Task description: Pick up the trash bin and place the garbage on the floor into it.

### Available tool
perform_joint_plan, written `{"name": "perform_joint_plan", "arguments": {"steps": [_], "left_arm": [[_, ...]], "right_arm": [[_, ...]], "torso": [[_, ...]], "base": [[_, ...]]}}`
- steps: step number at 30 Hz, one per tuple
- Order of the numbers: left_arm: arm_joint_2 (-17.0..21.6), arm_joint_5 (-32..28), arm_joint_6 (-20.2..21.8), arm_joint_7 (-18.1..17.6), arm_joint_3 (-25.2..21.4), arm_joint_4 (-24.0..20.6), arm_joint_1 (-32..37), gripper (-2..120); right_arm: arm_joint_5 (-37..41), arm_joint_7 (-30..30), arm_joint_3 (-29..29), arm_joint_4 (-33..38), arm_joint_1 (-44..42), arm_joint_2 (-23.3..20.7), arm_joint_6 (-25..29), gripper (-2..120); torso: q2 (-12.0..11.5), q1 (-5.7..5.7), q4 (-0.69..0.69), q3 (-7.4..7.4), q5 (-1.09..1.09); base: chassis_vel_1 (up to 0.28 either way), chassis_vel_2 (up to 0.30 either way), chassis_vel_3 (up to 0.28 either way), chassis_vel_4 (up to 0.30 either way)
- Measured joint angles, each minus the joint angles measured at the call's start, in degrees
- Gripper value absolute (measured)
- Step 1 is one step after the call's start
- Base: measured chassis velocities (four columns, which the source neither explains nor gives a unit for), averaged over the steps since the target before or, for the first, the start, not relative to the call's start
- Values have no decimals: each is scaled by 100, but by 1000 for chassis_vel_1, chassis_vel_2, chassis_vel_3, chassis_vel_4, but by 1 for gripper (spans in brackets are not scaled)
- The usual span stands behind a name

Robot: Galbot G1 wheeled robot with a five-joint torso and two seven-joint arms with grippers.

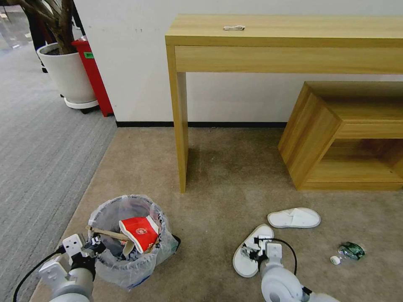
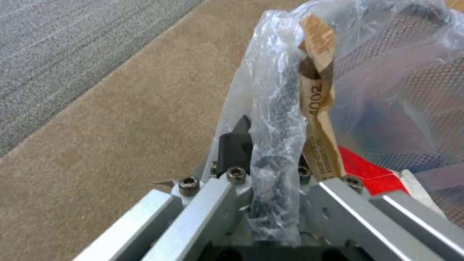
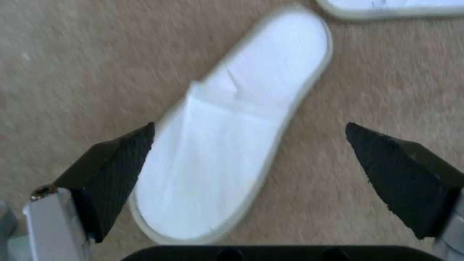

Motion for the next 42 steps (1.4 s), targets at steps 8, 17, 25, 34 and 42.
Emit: {"name": "perform_joint_plan", "arguments": {"steps": [8,17,25,34,42], "left_arm": [[2,14,-4,17,49,19,-6,0],[122,-97,-10,11,-35,-23,59,0],[190,-201,-32,-3,-102,-27,41,0],[214,-223,-36,-10,-100,8,14,0],[230,-236,-44,-11,-91,24,-11,0]], "right_arm": [[-116,-132,56,-158,-160,97,155,100],[-172,-151,-185,-511,163,448,194,99],[-235,-162,-344,-914,335,681,223,92],[-351,-290,-302,-1162,312,701,337,90],[-429,-334,-288,-1199,309,718,370,88]], "torso": [[0,0,0,0,0],[0,0,1,0,-1],[0,0,1,0,0],[0,0,0,0,0],[0,0,0,0,0]], "base": [[0,0,0,0],[0,0,0,0],[0,0,0,0],[0,0,0,0],[0,0,0,0]]}}
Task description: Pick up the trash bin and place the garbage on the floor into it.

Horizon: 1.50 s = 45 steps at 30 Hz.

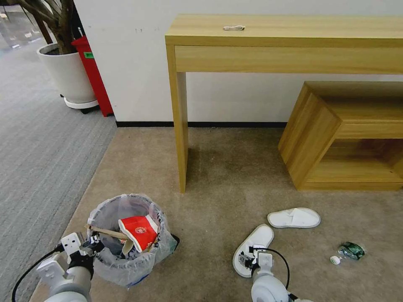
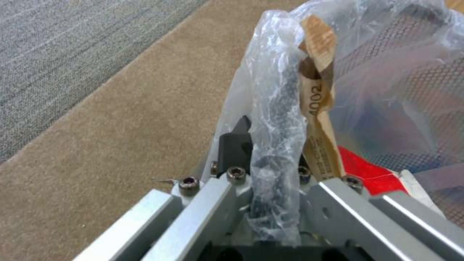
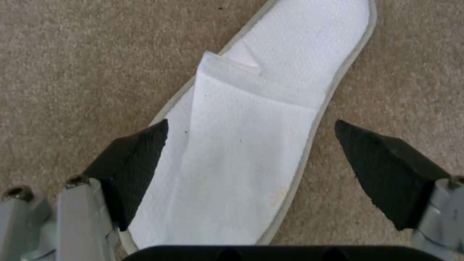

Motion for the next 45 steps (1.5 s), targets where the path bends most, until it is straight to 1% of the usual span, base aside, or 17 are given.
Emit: {"name": "perform_joint_plan", "arguments": {"steps": [16,33,37,38,39,42,45], "left_arm": [[5,-3,-57,6,-25,-130,112,0],[-2,28,-85,24,27,-141,117,0],[-1,30,-93,31,45,-102,109,0],[3,31,-93,32,50,-97,103,0],[6,31,-94,33,52,-96,94,0],[11,29,-105,34,56,-90,89,0],[16,29,-118,35,64,-72,89,0]], "right_arm": [[-218,-21,54,-142,-58,13,77,86],[-345,-66,87,-281,-106,-9,131,84],[-383,-82,72,-303,-104,2,154,82],[-402,-89,70,-300,-106,5,160,77],[-432,-103,62,-285,-111,6,166,75],[-464,-129,34,-255,-117,-1,166,71],[-518,-176,-6,-215,-120,-14,167,70]], "torso": [[0,0,0,0,0],[0,0,0,0,0],[0,0,0,0,0],[0,0,0,0,-1],[0,0,0,0,0],[0,0,0,0,0],[0,0,0,0,0]], "base": [[0,0,0,0],[0,0,0,0],[0,0,0,0],[0,0,0,0],[0,0,0,0],[0,0,0,0],[0,0,0,0]]}}
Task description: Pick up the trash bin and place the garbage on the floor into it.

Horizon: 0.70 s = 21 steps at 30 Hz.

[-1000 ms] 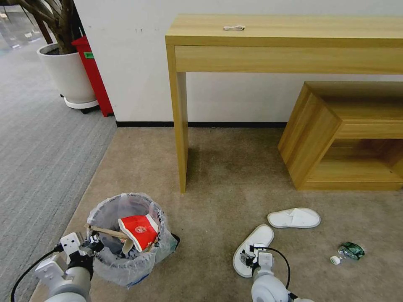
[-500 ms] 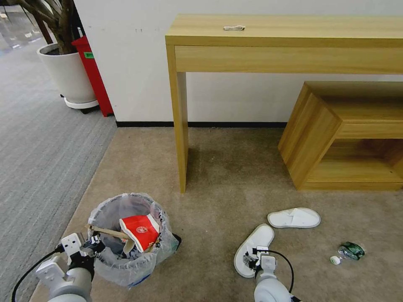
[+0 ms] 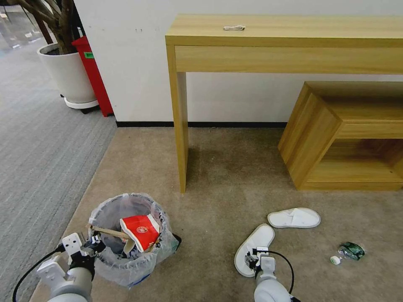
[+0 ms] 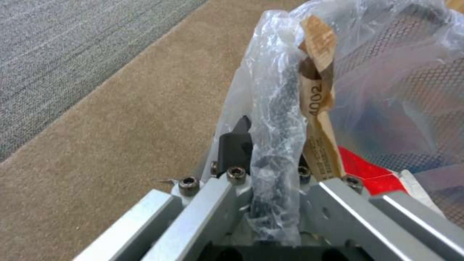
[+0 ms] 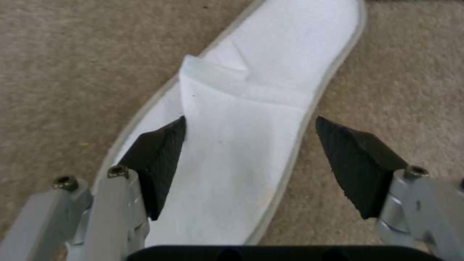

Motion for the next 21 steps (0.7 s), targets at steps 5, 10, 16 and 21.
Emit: {"name": "perform_joint_plan", "arguments": {"steps": [5,10,16,21], "left_arm": [[37,0,-21,4,12,56,-25,0],[73,-9,-33,9,6,72,-44,0],[92,-29,-35,10,-2,71,-58,0],[95,-33,-37,11,-7,40,-38,0]], "right_arm": [[-160,-43,-56,59,-7,-2,27,69],[-244,-44,-54,144,-65,-5,27,69],[-314,-48,-55,221,-98,-40,12,71],[-331,-33,-63,168,-84,-17,8,71]], "torso": [[0,0,0,0,-1],[0,0,0,0,0],[0,0,0,0,0],[0,0,0,0,0]], "base": [[0,0,0,0],[0,0,0,0],[0,0,0,0],[0,0,0,0]]}}
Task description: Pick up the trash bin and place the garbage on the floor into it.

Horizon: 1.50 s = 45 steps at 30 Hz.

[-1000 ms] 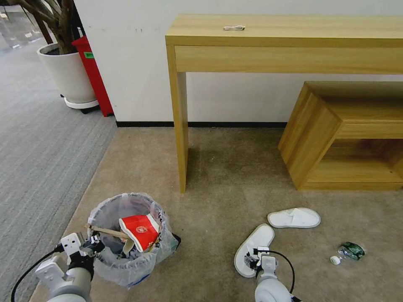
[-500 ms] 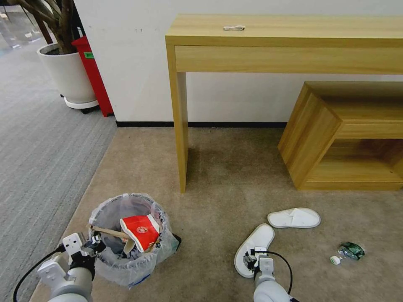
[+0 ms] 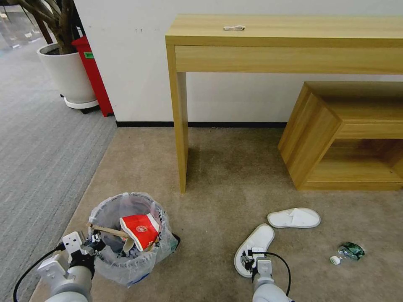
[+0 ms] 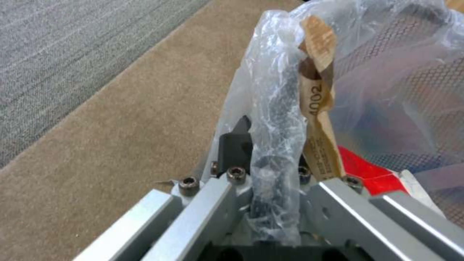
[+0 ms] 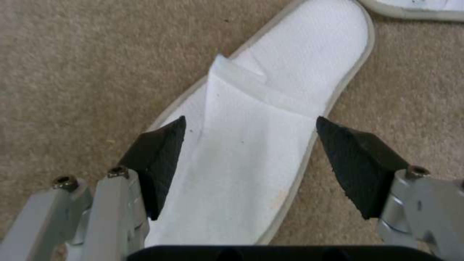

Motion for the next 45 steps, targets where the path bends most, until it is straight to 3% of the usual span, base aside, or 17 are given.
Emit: {"name": "perform_joint_plan", "arguments": {"steps": [28,31,37,38,41,43,45], "left_arm": [[150,-153,5,-3,-20,-45,-37,0],[124,-147,1,-3,5,-40,-32,0],[112,-130,-6,-2,23,-22,-32,0],[116,-129,-9,-2,23,-14,-35,0],[121,-129,-13,-2,25,-7,-38,0],[115,-128,-17,-1,34,3,-50,0],[111,-127,-17,0,40,5,-53,0]], "right_arm": [[117,103,-228,-644,244,290,-83,69],[59,89,-224,-714,247,299,-33,54],[32,74,-229,-757,264,299,-9,40],[20,73,-232,-762,270,299,-7,31],[-17,65,-235,-770,270,291,0,23],[-48,57,-234,-777,259,270,18,11],[-51,56,-234,-776,254,264,20,10]], "torso": [[0,0,0,0,-2],[1,0,1,-1,-4],[0,0,0,-1,-2],[1,0,0,0,-1],[0,0,1,0,1],[1,0,1,-1,0],[1,0,1,-1,0]], "base": [[0,0,0,0],[0,0,0,0],[0,0,0,0],[0,0,0,0],[0,0,0,0],[0,0,0,0],[0,0,0,0]]}}
